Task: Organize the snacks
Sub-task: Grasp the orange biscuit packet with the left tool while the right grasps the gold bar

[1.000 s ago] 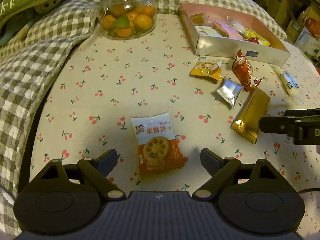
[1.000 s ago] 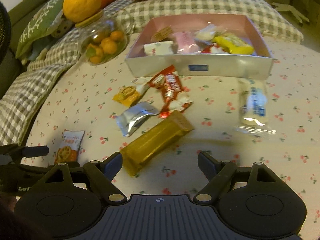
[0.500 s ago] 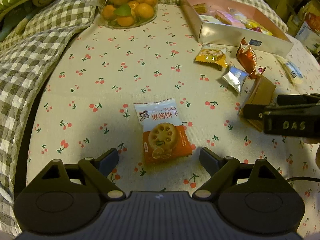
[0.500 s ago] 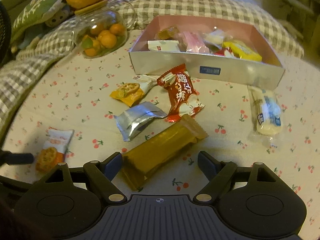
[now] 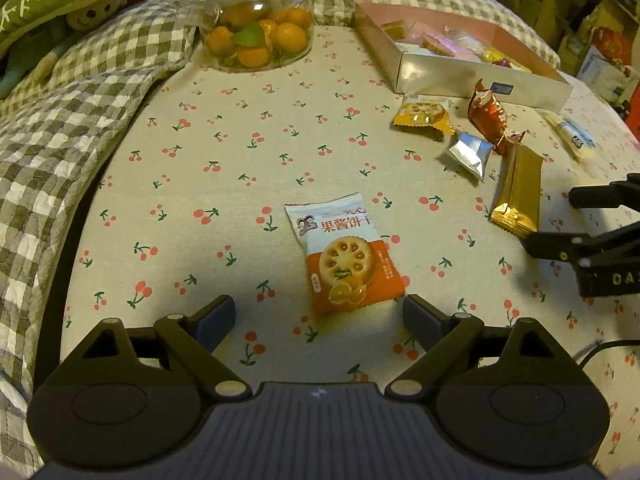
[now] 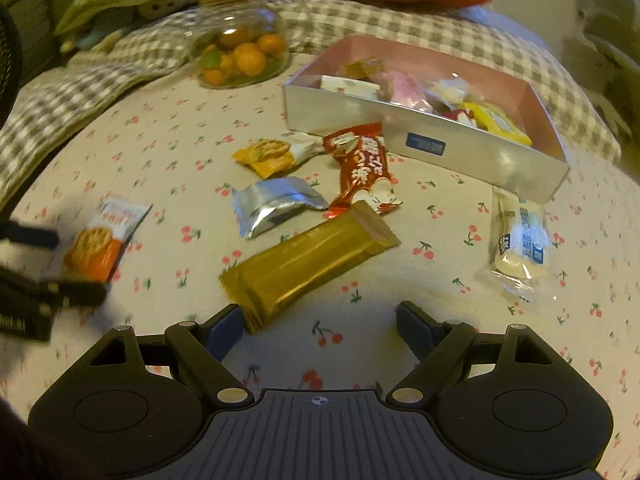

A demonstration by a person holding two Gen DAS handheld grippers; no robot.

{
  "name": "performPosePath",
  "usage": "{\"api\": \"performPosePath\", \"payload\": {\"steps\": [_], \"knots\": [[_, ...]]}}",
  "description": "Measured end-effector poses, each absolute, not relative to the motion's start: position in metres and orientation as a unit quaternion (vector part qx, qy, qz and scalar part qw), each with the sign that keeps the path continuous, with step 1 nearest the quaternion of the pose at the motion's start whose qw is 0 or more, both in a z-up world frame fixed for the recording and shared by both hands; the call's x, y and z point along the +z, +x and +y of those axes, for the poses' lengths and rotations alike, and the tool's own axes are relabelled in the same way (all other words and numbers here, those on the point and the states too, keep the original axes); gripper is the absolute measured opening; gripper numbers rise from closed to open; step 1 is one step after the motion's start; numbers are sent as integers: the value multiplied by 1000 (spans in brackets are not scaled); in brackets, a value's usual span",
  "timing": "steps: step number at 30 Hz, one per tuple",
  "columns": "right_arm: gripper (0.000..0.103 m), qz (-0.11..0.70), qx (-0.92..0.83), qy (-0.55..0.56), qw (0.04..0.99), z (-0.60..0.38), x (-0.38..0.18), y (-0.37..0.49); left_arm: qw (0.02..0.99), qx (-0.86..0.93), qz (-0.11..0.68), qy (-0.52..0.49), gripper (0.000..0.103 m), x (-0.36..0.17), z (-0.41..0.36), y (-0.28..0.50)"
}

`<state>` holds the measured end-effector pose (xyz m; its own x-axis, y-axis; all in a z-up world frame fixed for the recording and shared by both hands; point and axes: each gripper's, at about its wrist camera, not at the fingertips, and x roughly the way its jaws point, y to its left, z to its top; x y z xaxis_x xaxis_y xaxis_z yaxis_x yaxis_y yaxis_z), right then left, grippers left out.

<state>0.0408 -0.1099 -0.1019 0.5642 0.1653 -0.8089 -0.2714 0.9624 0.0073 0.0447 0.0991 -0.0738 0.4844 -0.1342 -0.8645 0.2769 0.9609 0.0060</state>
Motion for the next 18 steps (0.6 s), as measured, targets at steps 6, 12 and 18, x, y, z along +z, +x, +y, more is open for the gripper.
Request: {"api": "performPosePath", "payload": {"steps": [6,12,18], "knots": [[86,460,121,-31,879,-121,-97,37,860,-122,491,67,86,-73,100,45],[86,472,100,81,872,-128,-89,56,857,-127,497,45,84,-71,92,49],[85,459,48,75,884,-107,-96,73,861,-110,494,42,75,-71,84,51]]}}
